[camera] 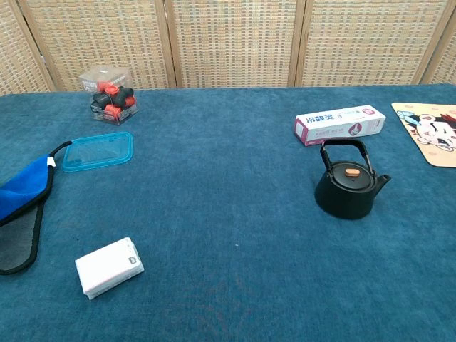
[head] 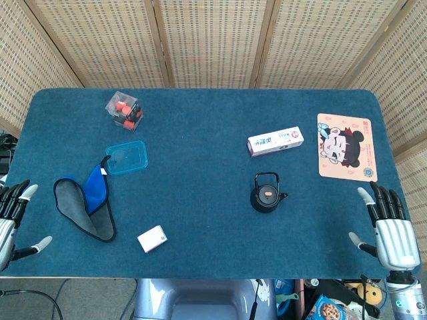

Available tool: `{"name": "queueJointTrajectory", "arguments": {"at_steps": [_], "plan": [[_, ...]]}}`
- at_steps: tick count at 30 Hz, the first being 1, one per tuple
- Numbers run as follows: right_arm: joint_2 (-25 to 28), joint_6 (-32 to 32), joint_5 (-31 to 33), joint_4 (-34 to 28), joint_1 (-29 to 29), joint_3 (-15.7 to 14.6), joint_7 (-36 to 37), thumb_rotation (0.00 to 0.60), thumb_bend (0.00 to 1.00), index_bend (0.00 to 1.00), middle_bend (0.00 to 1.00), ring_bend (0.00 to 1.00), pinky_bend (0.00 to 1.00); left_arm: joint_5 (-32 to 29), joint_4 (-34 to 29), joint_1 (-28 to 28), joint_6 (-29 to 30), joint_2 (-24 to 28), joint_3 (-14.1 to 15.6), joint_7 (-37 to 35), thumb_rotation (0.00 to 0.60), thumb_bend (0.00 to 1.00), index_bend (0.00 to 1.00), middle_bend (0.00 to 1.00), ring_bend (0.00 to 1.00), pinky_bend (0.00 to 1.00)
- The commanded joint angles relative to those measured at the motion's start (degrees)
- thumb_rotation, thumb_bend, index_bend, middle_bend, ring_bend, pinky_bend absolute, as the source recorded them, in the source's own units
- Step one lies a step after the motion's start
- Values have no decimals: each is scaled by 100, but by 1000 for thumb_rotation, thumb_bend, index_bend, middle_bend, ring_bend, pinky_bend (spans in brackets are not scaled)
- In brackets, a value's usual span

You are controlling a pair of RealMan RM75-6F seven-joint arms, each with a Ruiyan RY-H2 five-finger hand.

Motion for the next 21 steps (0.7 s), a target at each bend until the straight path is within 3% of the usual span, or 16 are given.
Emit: {"name": "queueJointTrajectory", "arguments": {"at_steps": [1, 11, 14, 16, 21], "plan": [[-2, -10, 5, 3, 3, 0, -7, 600, 0, 0, 0, 0, 0, -7, 4, -3, -11, -2, 0, 0, 600, 143, 0, 0, 0, 0], [75, -644, -43, 147, 397, 16, 242, 600, 0, 11, 0, 0, 0, -140, 23, -53, -109, -15, -55, -28, 600, 143, 0, 0, 0, 0], [193, -1298, 62, 103, 883, 221, 731, 600, 32, 100, 0, 0, 0, -148, 16, -83, -138, -42, -77, 49, 600, 143, 0, 0, 0, 0], [186, -1803, 286, 72, 1278, 447, 949, 600, 117, 189, 0, 0, 0, -189, 7, -101, -186, -69, -83, 123, 600, 143, 0, 0, 0, 0], [60, -2711, 1032, -27, 1940, 833, 689, 600, 282, 357, 0, 0, 0, -309, -10, -136, -256, -100, -126, 209, 600, 143, 0, 0, 0, 0]]}}
